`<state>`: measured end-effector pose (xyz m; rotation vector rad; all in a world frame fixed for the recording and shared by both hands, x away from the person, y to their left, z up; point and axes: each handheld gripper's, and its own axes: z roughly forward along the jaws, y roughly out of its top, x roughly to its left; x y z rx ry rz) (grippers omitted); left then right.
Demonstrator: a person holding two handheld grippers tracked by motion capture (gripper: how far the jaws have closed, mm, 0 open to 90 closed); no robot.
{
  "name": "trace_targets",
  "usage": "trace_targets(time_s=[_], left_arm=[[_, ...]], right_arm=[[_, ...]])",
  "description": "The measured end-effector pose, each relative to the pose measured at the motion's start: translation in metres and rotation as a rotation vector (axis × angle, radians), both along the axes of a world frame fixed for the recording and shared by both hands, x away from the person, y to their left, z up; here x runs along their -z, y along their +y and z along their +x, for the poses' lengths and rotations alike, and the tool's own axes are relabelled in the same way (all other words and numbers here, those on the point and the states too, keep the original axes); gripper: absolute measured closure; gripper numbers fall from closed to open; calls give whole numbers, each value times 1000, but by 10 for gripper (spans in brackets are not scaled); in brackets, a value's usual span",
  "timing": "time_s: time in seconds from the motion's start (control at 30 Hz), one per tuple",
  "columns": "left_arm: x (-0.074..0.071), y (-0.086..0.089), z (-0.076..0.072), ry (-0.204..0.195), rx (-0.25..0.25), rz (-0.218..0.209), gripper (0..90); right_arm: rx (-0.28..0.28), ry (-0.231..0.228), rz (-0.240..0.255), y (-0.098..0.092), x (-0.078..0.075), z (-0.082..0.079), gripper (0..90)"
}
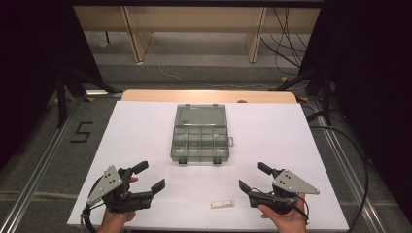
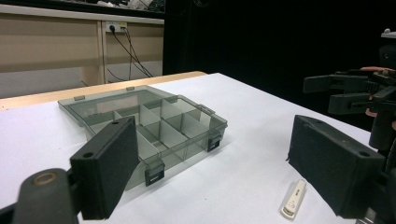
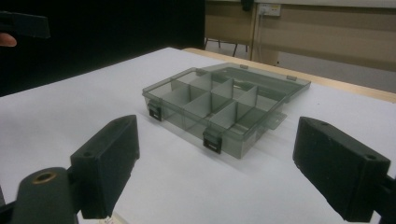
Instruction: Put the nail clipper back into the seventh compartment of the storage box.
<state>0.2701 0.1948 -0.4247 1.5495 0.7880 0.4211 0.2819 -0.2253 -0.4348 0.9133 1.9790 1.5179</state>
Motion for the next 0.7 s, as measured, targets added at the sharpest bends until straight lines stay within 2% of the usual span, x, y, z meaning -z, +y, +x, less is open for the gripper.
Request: trace_targets(time_s=[0.07, 0.13, 0.23, 0.27, 0.3, 0.33, 0.37, 0.4, 0.53, 0.57, 0.6, 0.67, 0.7], left_arm=[[0, 0, 0, 2, 1, 3, 155], [0, -1, 0, 4, 1, 3, 155], [0, -1, -1, 4, 3, 4, 155], [0, -1, -1, 4, 3, 4, 155], [0, -1, 0, 5, 3, 4, 155], [0, -1, 0, 6, 4, 4, 155], [0, -1, 0, 6, 4, 4, 154], [0, -1, 0, 7, 4, 4, 155], [0, -1, 0, 6, 5, 3, 155], [0, -1, 0, 6, 5, 3, 155], [0, -1, 0, 6, 6, 3, 154], [0, -1, -1, 5, 6, 3, 155], [0, -1, -1, 4, 7, 3, 154]], right_arm=[[-4, 37, -6, 1, -1, -2, 158], [-16, 13, -16, 1, -1, -1, 157], [-26, 3, -2, 2, 0, 1, 158], [-26, 3, -2, 2, 0, 1, 158], [-21, 29, -3, 2, -1, -1, 158], [-27, 12, -18, 1, -2, 1, 158], [-20, 32, -35, 1, -3, 0, 158], [-16, 12, -32, 1, -3, 0, 158], [-40, 34, -59, 0, -5, 1, 158], [-59, 36, -53, 1, -5, 2, 158], [-59, 49, -76, 0, -7, 2, 159], [-66, 42, -74, 1, -8, 3, 159], [-75, 46, -110, 1, -10, 3, 161]])
